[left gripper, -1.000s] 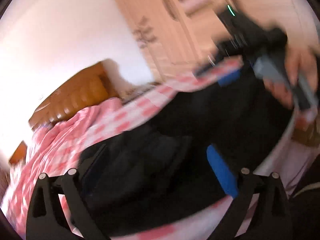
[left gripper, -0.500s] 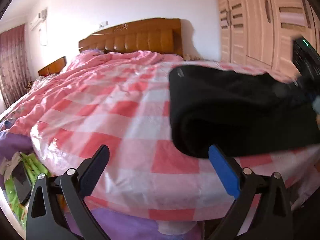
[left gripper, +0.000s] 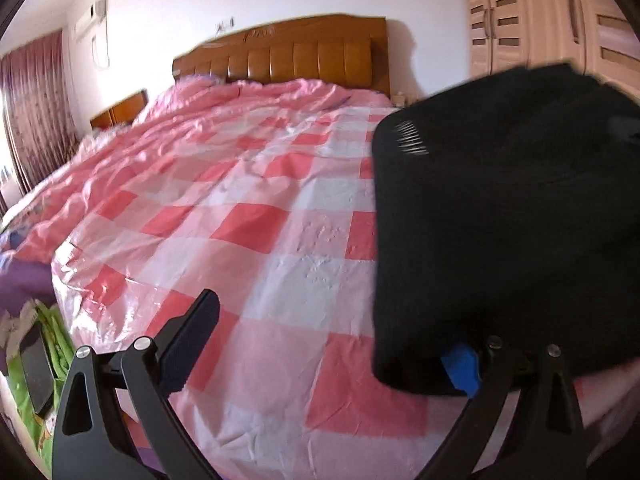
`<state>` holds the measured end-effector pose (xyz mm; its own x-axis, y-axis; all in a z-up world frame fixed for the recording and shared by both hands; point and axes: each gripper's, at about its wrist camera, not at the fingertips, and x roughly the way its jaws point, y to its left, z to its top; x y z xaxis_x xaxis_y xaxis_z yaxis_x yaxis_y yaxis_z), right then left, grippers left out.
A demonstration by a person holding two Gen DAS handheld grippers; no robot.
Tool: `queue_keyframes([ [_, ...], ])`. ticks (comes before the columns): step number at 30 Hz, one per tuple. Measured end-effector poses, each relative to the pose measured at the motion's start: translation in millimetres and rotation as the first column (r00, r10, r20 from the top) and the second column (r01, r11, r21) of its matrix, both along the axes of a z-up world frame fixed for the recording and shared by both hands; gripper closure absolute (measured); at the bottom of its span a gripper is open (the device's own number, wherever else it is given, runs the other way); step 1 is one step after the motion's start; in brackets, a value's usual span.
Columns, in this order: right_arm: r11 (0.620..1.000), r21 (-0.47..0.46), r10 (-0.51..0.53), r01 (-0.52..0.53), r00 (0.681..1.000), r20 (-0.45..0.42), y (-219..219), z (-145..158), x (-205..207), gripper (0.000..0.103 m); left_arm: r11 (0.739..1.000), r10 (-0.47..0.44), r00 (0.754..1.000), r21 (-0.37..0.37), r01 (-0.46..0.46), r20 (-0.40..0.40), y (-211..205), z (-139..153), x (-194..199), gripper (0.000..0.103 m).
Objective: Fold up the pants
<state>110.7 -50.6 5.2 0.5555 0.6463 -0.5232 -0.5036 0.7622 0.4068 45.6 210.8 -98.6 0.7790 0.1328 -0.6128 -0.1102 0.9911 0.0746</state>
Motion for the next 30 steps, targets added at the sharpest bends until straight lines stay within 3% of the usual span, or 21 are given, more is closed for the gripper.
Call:
queue_keyframes([
  [3, 0.999, -0.003, -0.035, 0.035, 0.999, 0.012, -30.0, -3.1, -11.6, 0.085, 1.000, -0.003, 1.000, 0.020, 0.003, 0.017, -5.8, 1.9, -2.4, 0.003],
  [7, 0.997, -0.015, -0.075, 0.074, 0.988, -0.133, -56.4, -67.1, -1.4, 0.085, 0.998, 0.012, 1.000, 0.057, -0.012, 0.009, -15.9, -2.8, 0.2, 0.003],
  [9, 0.993, 0.068, -0.078, 0.092, 0.979, -0.187, -65.7, -92.0, 3.8, 0.085, 0.998, 0.023, 1.000, 0.055, -0.023, 0.003, -17.0, -2.6, 1.6, 0.003],
  [12, 0.994, 0.070, -0.065, 0.079, 0.981, -0.184, -65.6, -87.9, -0.7, 0.085, 0.997, 0.025, 1.000, 0.071, -0.025, -0.005, -17.9, -1.7, 1.8, 0.003],
  [18, 0.991, 0.102, -0.066, 0.085, 0.982, -0.177, -67.8, -82.6, -3.5, 0.085, 0.999, 0.051, 0.999, 0.020, -0.051, -0.011, -13.1, -2.8, 1.3, 0.003],
  [26, 0.985, 0.087, -0.140, 0.148, 0.986, -0.087, -82.5, -63.3, -26.2, 0.085, 0.990, 0.006, 1.000, 0.141, -0.006, 0.000, -34.2, 5.2, -2.8, 0.003],
  [30, 0.978, 0.067, -0.184, 0.196, 0.970, -0.162, -96.9, -87.1, -18.8, 0.085, 0.980, -0.011, 1.000, 0.199, 0.011, -0.001, -46.7, 1.8, -2.7, 0.003],
])
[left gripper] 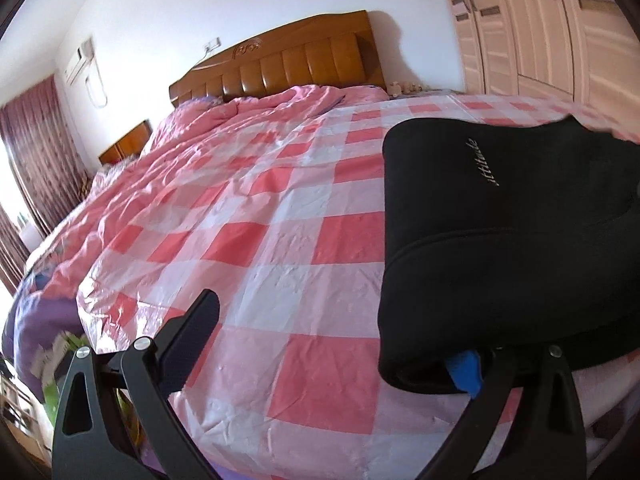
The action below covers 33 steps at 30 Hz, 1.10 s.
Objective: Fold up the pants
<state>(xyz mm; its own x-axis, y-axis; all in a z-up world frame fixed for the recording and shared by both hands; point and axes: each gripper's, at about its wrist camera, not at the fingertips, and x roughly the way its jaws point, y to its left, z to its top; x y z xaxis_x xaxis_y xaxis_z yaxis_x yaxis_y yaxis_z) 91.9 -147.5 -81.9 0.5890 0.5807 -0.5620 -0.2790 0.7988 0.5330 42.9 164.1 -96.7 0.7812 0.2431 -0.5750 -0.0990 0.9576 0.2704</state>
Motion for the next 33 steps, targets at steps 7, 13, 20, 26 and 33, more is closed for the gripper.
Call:
queue_keyframes([
  [7, 1.000, 0.010, -0.007, 0.007, 1.000, 0.020, 0.1, 7.3, -3.5, 0.085, 0.999, -0.009, 1.000, 0.043, 0.009, -0.004, -4.0, 3.1, -0.2, 0.003],
  [13, 0.999, 0.033, -0.003, 0.004, 1.000, -0.028, -9.1, -6.1, 3.6, 0.077, 1.000, -0.022, 1.000, 0.021, 0.022, -0.014, 1.1, 0.3, -0.5, 0.001],
  [20, 0.985, -0.142, -0.087, 0.094, 0.995, 0.058, -31.4, 26.6, -20.9, 0.036, 0.976, -0.198, 0.979, 0.080, 0.201, -0.039, 8.8, 23.7, -55.9, 0.002],
  [26, 0.947, -0.321, 0.072, 0.003, 0.973, 0.221, 22.3, 58.9, -21.6, 0.036, 0.918, -0.267, 0.953, -0.262, 0.297, 0.143, 12.3, 88.0, -41.2, 0.002],
  [33, 0.834, -0.530, 0.259, -0.154, 0.957, 0.131, 75.1, 24.1, -11.9, 0.037, 0.898, -0.387, 0.920, -0.250, 0.362, -0.058, -48.5, 30.8, 31.2, 0.002],
])
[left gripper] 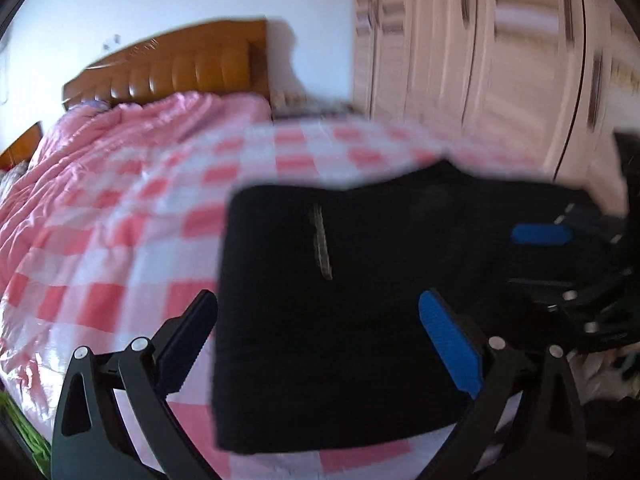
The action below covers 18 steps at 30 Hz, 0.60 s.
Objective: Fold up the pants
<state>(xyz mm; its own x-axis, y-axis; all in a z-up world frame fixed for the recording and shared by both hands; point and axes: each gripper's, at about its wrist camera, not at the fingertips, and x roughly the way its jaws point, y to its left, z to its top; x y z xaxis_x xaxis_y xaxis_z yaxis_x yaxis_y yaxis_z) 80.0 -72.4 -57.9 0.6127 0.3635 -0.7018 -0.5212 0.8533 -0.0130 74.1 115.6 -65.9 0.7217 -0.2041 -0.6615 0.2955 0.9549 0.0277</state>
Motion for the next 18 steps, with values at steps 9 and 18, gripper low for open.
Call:
queue_keyframes([
  [9, 0.998, 0.053, 0.043, -0.044, 0.999, 0.025, -12.7, -12.0, -4.5, 0.033, 0.999, 0.029, 0.998, -0.015, -0.030, -0.050, 11.5, -28.7, 5.0, 0.001],
  [18, 0.993, 0.108, 0.054, -0.051, 0.998, -0.025, -28.5, 31.0, 36.9, 0.019, 0.996, -0.051, 0.996, -0.073, 0.046, -0.068, -16.1, 51.4, 61.6, 0.002],
])
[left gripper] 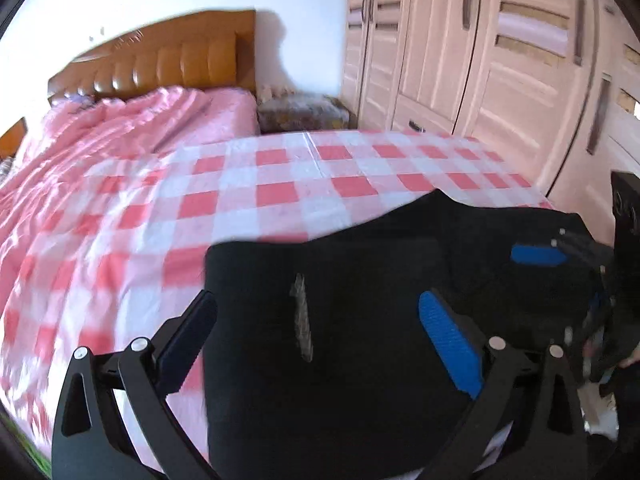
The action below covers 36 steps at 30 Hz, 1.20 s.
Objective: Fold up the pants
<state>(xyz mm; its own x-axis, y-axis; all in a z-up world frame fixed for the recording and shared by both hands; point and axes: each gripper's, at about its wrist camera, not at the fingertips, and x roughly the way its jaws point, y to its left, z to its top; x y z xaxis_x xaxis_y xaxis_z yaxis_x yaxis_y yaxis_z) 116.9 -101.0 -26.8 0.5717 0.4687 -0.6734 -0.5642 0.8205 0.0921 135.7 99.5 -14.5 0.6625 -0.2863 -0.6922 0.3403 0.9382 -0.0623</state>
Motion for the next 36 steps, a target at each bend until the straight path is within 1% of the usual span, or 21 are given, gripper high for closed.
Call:
queue_keyframes([
  [3, 0.998, -0.036, 0.050, -0.053, 0.996, -0.080, 12.3, -17.8, 22.8, 0.019, 1.000, -0.009, 0.985, -0.025, 0.005, -0.171, -6.6, -30.7, 65.7, 0.002],
  [5, 0.990, -0.119, 0.060, -0.076, 0.989, -0.133, 17.6, -40.0, 31.6, 0.017, 1.000, 0.015, 0.975, 0.017, -0.012, -0.221, -6.2, -50.8, 85.7, 0.002],
  [6, 0.992, -0.100, 0.068, -0.081, 0.990, -0.124, 14.7, -41.4, 30.0, 0.016, 0.999, 0.023, 0.972, 0.027, -0.017, -0.235, -4.8, -58.7, 90.4, 0.002],
  [7, 0.994, -0.080, 0.067, -0.078, 0.989, -0.132, 12.0, -41.1, 28.8, 0.016, 0.999, 0.025, 0.977, 0.029, -0.019, -0.210, -4.8, -60.3, 88.3, 0.002],
  [9, 0.996, -0.058, 0.055, -0.064, 0.988, -0.144, 6.9, -39.0, 30.3, 0.017, 0.996, 0.038, 0.981, 0.088, -0.022, -0.188, -11.7, -62.5, 82.7, 0.002],
  [11, 0.996, -0.083, -0.029, 0.020, 0.994, -0.105, -3.7, -25.3, 23.3, 0.017, 0.983, 0.080, 0.987, 0.175, -0.055, -0.137, -20.6, -59.2, 72.9, 0.002],
  [12, 0.997, -0.051, -0.058, 0.055, 0.996, -0.068, -15.3, -13.3, 13.9, 0.017, 0.977, 0.105, 0.989, 0.194, -0.084, -0.105, -23.8, -52.4, 66.1, 0.002],
  [14, 0.985, 0.088, -0.153, 0.150, 0.988, 0.023, -61.5, 17.0, -18.5, 0.017, 0.987, 0.093, 0.995, 0.135, -0.089, -0.026, -30.5, -29.1, 43.6, 0.002],
  [15, 0.971, 0.129, -0.207, 0.200, 0.977, 0.045, -81.7, 24.6, -31.4, 0.015, 0.991, 0.093, 0.995, 0.095, -0.095, 0.032, -36.8, -15.0, 27.8, 0.002],
  [17, 0.913, 0.248, -0.345, 0.323, 0.937, 0.049, -140.7, 34.0, -69.1, 0.015, 0.996, 0.071, 0.993, 0.055, -0.076, 0.089, -52.3, -2.5, 8.0, 0.002],
  [18, 0.857, 0.322, -0.432, 0.402, 0.902, 0.025, -177.7, 30.9, -94.4, 0.015, 0.999, 0.033, 0.993, 0.038, -0.038, 0.112, -66.5, 1.2, -4.2, 0.002],
  [20, 0.777, 0.391, -0.517, 0.494, 0.854, -0.052, -219.6, 16.4, -125.9, 0.014, 0.999, -0.013, 0.991, 0.040, 0.008, 0.132, -90.7, 0.2, -14.2, 0.002],
  [21, 0.714, 0.422, -0.569, 0.559, 0.814, -0.116, -246.6, 0.9, -148.4, 0.014, 0.998, -0.035, 0.990, 0.055, 0.028, 0.137, -103.3, -2.1, -18.5, 0.002],
  [24, 0.585, 0.454, -0.649, 0.673, 0.723, -0.236, -287.3, -32.8, -184.9, 0.014, 0.991, -0.061, 0.991, 0.124, 0.046, 0.119, -134.2, -22.0, -16.7, 0.002],
  [25, 0.543, 0.471, -0.646, 0.695, 0.704, -0.295, -297.2, -46.9, -192.6, 0.014, 0.990, -0.062, 0.994, 0.134, 0.050, 0.087, -140.6, -32.5, -11.6, 0.002],
  [26, 0.511, 0.503, -0.636, 0.697, 0.700, -0.324, -302.9, -57.5, -197.8, 0.014, 0.989, -0.059, 0.996, 0.138, 0.050, 0.060, -143.1, -40.0, -7.5, 0.002],
  [29, 0.486, 0.542, -0.614, 0.685, 0.709, -0.346, -304.2, -67.9, -194.7, 0.014, 0.981, -0.028, 0.999, 0.189, 0.032, -0.021, -146.6, -69.3, 1.3, 0.001],
  [30, 0.485, 0.556, -0.601, 0.676, 0.719, -0.350, -303.2, -69.7, -191.3, 0.014, 0.986, -0.032, 0.999, 0.162, 0.035, -0.017, -143.2, -72.9, 2.0, 0.001],
  [32, 0.496, 0.550, -0.592, 0.672, 0.725, -0.353, -296.3, -72.2, -183.1, 0.014, 0.993, -0.024, 0.999, 0.115, 0.029, -0.047, -135.6, -75.3, 6.4, 0.001],
  [34, 0.514, 0.537, -0.590, 0.669, 0.730, -0.344, -290.4, -71.8, -174.8, 0.014, 0.992, -0.022, 0.999, 0.120, 0.027, -0.045, -136.3, -77.3, 7.5, 0.001],
  [36, 0.516, 0.517, -0.601, 0.682, 0.719, -0.349, -285.6, -69.3, -168.7, 0.013, 0.992, -0.019, 0.999, 0.128, 0.024, -0.036, -137.7, -78.1, 7.1, 0.001],
])
